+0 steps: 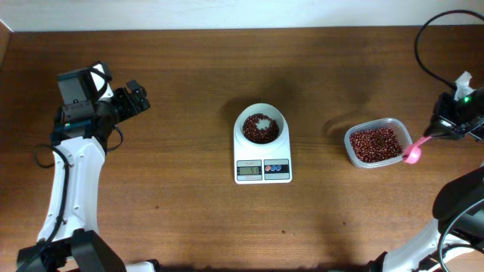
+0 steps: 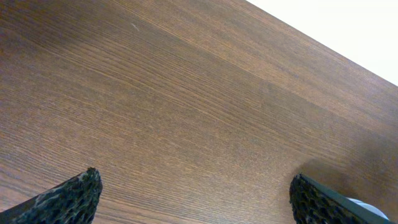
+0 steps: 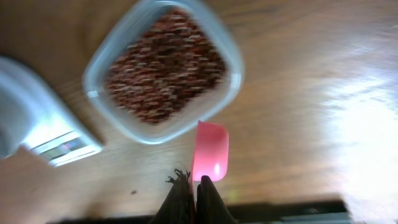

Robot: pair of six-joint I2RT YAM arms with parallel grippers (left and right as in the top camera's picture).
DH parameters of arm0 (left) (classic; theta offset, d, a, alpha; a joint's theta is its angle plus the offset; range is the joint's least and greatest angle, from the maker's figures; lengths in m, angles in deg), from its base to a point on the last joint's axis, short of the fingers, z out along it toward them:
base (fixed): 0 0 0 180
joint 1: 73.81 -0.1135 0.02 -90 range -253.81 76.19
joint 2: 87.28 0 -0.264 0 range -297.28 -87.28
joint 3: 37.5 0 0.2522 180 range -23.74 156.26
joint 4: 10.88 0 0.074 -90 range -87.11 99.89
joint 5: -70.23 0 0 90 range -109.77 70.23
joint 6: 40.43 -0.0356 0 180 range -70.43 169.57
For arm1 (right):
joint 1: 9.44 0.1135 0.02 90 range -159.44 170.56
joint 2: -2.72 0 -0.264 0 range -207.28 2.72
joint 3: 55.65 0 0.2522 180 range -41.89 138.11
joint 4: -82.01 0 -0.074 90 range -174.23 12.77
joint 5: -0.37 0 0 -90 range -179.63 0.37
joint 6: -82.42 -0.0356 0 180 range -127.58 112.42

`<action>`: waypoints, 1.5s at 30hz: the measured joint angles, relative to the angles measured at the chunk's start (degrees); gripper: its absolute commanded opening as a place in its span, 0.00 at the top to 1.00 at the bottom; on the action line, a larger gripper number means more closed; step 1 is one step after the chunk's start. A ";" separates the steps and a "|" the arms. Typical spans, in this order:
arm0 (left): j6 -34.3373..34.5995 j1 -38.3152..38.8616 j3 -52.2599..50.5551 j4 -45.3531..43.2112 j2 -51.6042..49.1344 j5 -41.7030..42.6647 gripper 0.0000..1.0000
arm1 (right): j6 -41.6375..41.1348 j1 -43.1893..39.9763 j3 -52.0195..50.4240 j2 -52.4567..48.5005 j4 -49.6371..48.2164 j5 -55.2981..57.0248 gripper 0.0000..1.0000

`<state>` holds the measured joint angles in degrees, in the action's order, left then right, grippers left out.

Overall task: Scoop item into bowl and weigh 50g on scale
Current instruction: 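Carry the empty scoop right back into the bean tub, then scoop beans from the tub and carry them over the bowl, then tip the scoop into the white bowl to pour beans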

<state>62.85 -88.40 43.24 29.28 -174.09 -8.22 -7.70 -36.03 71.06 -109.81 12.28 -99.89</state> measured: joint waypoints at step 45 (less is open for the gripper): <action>0.00 0.00 0.00 -0.02 0.00 0.00 0.01 | 7.82 52.70 -0.09 -0.50 -28.26 -8.70 0.96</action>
<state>62.85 -88.40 43.24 29.26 -174.09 -8.22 0.12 16.67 70.97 -110.32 -15.98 -108.59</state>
